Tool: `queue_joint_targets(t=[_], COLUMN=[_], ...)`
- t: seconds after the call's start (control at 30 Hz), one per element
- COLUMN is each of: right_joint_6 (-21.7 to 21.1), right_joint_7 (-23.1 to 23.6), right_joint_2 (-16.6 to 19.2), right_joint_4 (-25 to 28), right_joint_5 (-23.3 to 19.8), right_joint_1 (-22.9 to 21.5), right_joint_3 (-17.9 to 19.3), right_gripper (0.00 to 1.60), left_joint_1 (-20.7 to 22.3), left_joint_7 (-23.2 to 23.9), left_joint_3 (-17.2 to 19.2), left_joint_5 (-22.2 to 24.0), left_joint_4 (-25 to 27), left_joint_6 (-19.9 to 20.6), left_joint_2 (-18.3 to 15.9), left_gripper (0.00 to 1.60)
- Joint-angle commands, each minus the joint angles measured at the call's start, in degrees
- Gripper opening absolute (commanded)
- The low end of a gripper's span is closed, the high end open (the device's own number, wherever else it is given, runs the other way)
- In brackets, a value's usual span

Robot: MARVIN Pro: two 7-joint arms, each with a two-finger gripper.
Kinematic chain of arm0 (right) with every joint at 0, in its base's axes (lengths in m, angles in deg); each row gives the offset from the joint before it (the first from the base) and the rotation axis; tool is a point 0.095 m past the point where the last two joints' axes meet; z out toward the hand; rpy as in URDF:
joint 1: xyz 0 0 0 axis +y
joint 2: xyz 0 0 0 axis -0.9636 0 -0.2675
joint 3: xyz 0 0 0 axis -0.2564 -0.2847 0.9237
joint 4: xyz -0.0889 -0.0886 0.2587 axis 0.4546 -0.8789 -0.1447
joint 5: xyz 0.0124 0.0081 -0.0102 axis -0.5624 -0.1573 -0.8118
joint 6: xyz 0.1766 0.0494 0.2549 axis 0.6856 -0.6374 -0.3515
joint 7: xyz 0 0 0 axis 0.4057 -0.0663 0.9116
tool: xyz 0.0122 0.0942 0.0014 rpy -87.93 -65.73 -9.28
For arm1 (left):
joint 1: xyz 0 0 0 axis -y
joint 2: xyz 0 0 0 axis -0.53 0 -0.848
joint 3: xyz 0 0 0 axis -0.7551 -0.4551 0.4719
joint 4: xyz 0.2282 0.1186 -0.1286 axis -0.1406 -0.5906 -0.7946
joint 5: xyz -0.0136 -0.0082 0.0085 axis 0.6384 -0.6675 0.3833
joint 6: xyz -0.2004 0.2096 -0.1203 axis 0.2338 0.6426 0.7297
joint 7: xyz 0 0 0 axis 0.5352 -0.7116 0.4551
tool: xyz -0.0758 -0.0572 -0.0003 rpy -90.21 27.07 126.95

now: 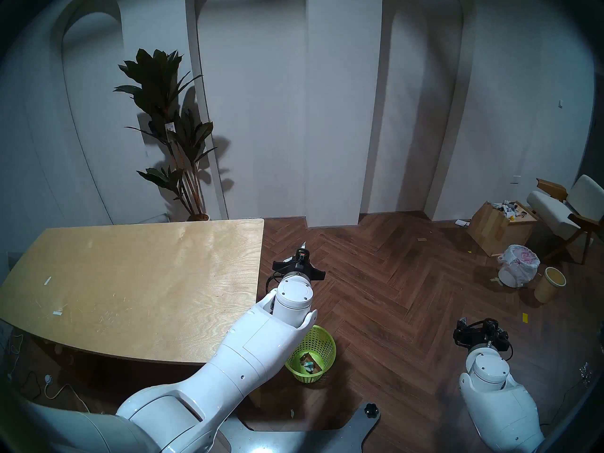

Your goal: Put the trash into the trash bin on the ground

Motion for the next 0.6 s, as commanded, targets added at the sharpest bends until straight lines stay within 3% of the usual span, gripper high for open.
queue_joint_targets(t=[0.0, 0.03, 0.1, 0.4, 0.43, 0.47, 0.5, 0.53, 0.57], right_joint_6=[0.55, 0.54, 0.54, 0.54, 0.54, 0.54, 0.54, 0.54, 0.54], right_joint_7=[-0.01, -0.01, -0.01, 0.00, 0.00, 0.00, 0.00, 0.00, 0.00], right_joint_2=[0.07, 0.07, 0.07, 0.06, 0.05, 0.05, 0.05, 0.05, 0.05], right_joint_4=[0.66, 0.66, 0.65, 0.65, 0.65, 0.65, 0.65, 0.65, 0.65], right_joint_5=[-0.06, -0.05, -0.05, -0.04, -0.03, -0.03, -0.03, -0.03, -0.03], right_joint_1=[-0.08, -0.08, -0.08, -0.08, -0.08, -0.08, -0.08, -0.08, -0.08], right_joint_3=[0.45, 0.45, 0.45, 0.46, 0.46, 0.46, 0.46, 0.46, 0.47], right_gripper=[1.60, 1.60, 1.60, 1.60, 1.60, 1.60, 1.60, 1.60, 1.60], left_joint_1=[1.00, 0.98, 0.93, 0.54, 0.42, 0.41, 0.38, 0.29, 0.24], left_joint_7=[-0.16, -0.12, 0.01, 0.18, 0.61, 0.38, 0.34, 0.37, 0.35], left_joint_3=[0.19, 0.19, 0.26, 0.80, 1.10, 1.03, 0.83, 0.95, 0.86], left_joint_5=[0.24, 0.26, 0.40, 1.39, 1.98, 1.90, 1.70, 1.97, 1.93], left_joint_4=[0.54, 0.56, 0.63, 1.34, 1.65, 1.69, 1.74, 1.88, 1.96], left_joint_6=[-0.31, -0.27, -0.25, 0.56, 0.96, 1.02, 0.87, 1.03, 0.99], left_joint_2=[1.14, 1.16, 1.21, 1.43, 1.47, 1.46, 1.31, 1.35, 1.27], left_gripper=[0.26, 0.52, 0.61, 0.76, 0.86, 1.10, 1.17, 1.44, 1.51])
